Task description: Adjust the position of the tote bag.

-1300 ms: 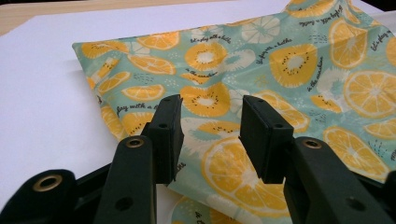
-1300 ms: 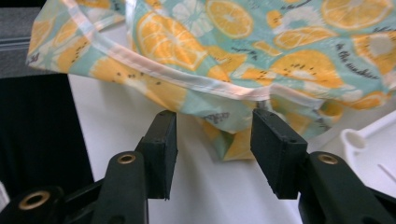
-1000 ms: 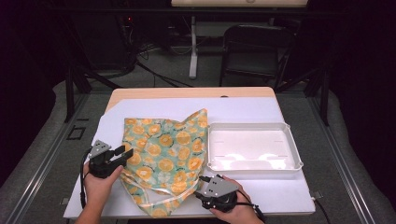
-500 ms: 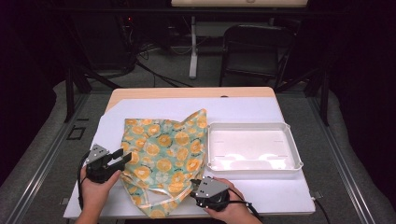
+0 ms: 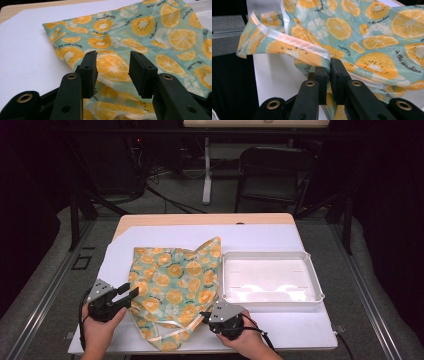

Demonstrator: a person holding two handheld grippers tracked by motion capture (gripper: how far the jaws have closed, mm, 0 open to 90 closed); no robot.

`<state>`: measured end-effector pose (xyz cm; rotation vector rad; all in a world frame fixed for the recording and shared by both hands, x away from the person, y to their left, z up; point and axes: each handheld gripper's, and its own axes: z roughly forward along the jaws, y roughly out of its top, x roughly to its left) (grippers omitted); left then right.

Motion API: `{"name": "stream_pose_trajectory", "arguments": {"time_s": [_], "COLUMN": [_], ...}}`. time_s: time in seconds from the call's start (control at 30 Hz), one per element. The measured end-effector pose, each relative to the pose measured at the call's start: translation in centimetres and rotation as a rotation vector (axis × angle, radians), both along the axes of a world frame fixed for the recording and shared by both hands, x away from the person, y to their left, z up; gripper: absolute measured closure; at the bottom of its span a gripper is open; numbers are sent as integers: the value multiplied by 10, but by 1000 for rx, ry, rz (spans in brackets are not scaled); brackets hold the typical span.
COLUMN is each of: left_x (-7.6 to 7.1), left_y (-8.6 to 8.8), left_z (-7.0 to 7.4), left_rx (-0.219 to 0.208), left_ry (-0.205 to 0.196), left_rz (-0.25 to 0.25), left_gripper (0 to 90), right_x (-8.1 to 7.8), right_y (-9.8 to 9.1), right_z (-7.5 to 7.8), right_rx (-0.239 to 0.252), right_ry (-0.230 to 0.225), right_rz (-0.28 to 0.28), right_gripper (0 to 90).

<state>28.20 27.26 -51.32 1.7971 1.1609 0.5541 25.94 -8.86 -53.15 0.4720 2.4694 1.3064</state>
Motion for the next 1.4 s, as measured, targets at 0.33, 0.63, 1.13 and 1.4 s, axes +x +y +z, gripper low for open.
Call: {"name": "stream_pose_trajectory", "arguments": {"time_s": [0.33,0.63,1.13,1.4], "left_x": [-15,-18,-17,-20], "left_y": [-13,-19,-20,-19], "left_z": [9,9,7,17], "left_rx": [-3,8,11,11], "left_ry": [-21,-23,-25,-65], "left_rz": [-65,-82,-80,-59], "left_gripper": [557,555,550,516], "right_x": [15,25,57,69], "right_y": [-2,3,11,6], "right_z": [18,34,61,63], "right_rx": [79,73,156,202], "right_ry": [42,30,35,26], "right_rz": [-36,-34,-60,-96], "right_gripper": [888,890,889,888]}}
